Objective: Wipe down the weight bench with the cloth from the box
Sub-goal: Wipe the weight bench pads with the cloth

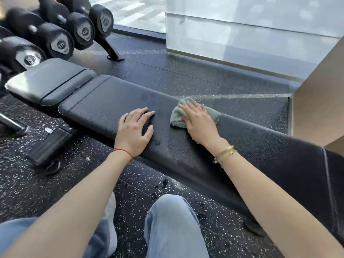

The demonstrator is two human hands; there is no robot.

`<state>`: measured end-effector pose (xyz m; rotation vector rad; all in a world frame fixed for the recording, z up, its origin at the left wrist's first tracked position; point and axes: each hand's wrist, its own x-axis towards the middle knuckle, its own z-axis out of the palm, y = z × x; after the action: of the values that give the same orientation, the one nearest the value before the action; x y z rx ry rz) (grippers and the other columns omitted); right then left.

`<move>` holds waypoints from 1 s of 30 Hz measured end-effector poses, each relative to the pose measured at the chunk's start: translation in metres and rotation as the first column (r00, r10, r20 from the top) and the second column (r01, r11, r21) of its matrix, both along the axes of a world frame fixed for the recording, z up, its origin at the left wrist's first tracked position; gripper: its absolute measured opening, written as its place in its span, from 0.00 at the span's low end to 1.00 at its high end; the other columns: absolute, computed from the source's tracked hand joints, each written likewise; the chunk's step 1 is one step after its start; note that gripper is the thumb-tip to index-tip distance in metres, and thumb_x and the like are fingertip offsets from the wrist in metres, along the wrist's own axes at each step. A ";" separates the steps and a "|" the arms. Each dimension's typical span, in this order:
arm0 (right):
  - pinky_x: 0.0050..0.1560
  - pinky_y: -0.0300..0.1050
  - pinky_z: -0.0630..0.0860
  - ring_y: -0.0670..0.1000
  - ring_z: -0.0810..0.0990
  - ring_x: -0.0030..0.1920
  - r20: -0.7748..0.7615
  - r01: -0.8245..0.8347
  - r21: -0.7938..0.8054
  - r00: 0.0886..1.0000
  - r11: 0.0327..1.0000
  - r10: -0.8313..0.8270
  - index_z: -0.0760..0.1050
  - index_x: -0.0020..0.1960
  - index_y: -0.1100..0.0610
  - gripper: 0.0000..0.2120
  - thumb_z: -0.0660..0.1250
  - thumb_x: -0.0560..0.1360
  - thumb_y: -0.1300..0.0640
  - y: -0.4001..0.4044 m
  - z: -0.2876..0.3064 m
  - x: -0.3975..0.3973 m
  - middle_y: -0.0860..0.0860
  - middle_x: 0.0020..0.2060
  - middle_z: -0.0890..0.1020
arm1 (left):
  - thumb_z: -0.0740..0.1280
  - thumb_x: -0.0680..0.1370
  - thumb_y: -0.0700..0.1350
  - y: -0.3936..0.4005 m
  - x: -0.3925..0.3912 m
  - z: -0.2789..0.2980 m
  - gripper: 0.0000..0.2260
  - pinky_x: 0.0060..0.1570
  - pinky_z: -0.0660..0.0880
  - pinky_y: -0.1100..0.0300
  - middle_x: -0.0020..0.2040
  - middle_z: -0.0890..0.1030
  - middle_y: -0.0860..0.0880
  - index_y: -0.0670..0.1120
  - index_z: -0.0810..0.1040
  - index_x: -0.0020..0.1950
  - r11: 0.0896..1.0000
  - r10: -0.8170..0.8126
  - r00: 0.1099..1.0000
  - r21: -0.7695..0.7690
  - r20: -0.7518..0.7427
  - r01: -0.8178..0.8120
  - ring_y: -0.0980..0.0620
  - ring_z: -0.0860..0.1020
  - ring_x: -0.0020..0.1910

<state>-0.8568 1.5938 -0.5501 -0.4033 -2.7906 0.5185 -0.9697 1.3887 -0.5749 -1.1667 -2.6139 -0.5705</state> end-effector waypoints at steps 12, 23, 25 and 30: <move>0.76 0.43 0.47 0.48 0.54 0.76 -0.019 -0.225 0.017 0.974 0.974 0.225 0.64 0.74 0.48 0.21 0.57 0.81 0.53 -0.053 0.002 0.031 0.47 0.75 0.61 | 0.53 0.76 0.55 -0.021 -0.018 0.015 0.26 0.75 0.56 0.46 0.73 0.71 0.52 0.51 0.71 0.72 0.986 -0.153 0.982 -0.042 0.107 0.159 0.51 0.65 0.74; 0.77 0.53 0.46 0.55 0.54 0.77 0.028 -0.089 0.029 0.996 0.996 0.088 0.63 0.74 0.51 0.21 0.55 0.82 0.54 -0.066 -0.004 -0.087 0.53 0.76 0.60 | 0.45 0.78 0.58 -0.056 -0.077 0.007 0.29 0.76 0.50 0.42 0.79 0.61 0.50 0.53 0.60 0.79 0.975 -0.046 0.998 -0.217 0.052 0.056 0.49 0.56 0.78; 0.77 0.53 0.47 0.54 0.55 0.77 0.003 -0.209 0.033 0.978 0.977 0.209 0.64 0.74 0.51 0.20 0.56 0.81 0.54 -0.085 -0.005 -0.061 0.52 0.76 0.61 | 0.44 0.78 0.57 -0.056 -0.076 0.004 0.29 0.76 0.50 0.42 0.79 0.61 0.50 0.54 0.60 0.79 0.977 -0.038 0.998 -0.205 0.059 0.049 0.49 0.56 0.78; 0.77 0.46 0.47 0.47 0.54 0.76 0.018 -0.310 0.033 0.951 0.950 0.310 0.61 0.75 0.47 0.21 0.52 0.82 0.50 -0.087 -0.002 0.017 0.46 0.76 0.60 | 0.46 0.79 0.57 -0.055 -0.076 -0.001 0.28 0.75 0.51 0.41 0.78 0.62 0.50 0.53 0.61 0.78 0.982 -0.029 0.999 -0.183 0.035 0.035 0.49 0.57 0.78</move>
<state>-0.8397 1.5071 -0.5522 0.0449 -2.8850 0.5322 -1.0461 1.3339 -0.5759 -1.2639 -2.7277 -0.3620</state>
